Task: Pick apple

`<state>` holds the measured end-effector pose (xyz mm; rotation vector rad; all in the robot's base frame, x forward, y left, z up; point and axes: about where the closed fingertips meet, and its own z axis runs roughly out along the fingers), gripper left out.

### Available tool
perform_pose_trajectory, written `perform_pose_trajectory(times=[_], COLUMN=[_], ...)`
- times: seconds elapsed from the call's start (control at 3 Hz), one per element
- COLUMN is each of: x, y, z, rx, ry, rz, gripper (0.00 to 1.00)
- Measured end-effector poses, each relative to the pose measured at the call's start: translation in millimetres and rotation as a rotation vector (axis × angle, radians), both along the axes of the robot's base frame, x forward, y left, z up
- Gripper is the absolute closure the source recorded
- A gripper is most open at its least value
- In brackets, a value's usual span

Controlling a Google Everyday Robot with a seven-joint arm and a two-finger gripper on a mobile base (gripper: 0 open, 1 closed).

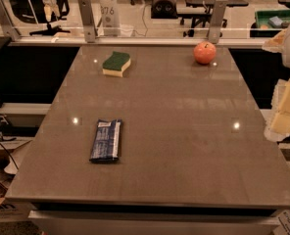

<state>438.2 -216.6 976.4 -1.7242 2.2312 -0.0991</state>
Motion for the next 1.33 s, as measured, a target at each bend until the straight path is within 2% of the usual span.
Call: perform_pose_trajectory(times=[0.67,1.0,1.33], x=[9,30,63], y=[-1,-4,-7], z=[4,9,10], rx=[0.003,0.007,0.044], ry=[-0.012,-0.043,-0.074], rz=[-0.014,-0.028,-0.032], gripper=[0.0,0.0,0.0])
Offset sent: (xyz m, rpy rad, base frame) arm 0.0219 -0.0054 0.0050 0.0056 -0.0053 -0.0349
